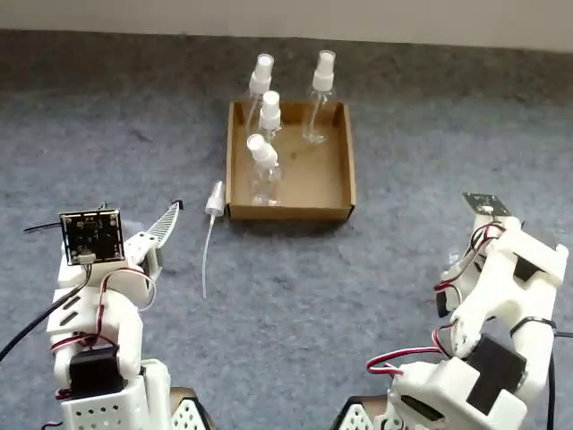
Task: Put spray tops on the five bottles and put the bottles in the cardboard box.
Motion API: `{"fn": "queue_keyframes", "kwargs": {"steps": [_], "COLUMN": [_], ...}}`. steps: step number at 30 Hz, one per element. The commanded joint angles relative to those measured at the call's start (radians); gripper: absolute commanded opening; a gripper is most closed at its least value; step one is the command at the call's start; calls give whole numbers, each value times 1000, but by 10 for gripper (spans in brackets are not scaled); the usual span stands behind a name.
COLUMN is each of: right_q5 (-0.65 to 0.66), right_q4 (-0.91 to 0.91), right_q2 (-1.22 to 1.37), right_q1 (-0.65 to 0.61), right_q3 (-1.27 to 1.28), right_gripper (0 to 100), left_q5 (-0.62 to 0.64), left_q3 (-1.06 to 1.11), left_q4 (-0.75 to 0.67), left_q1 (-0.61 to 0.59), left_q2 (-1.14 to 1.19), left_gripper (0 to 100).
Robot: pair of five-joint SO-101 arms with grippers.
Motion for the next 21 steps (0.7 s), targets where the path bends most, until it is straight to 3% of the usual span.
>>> {"fn": "queue_keyframes", "kwargs": {"steps": [1, 5, 21], "right_q5": [-5, 3, -58], "right_q4": [-7, 1, 2], "right_q2": [-5, -5, 8], "right_q1": [1, -31, -140], "right_q3": [-64, -64, -288], "right_gripper": [291, 382, 386], "left_q5": [9, 9, 9], "left_q3": [-7, -7, -7], "left_q4": [3, 3, 3], "left_q1": [15, 15, 15], "left_q2": [2, 2, 2], "left_gripper": [347, 347, 347]}}
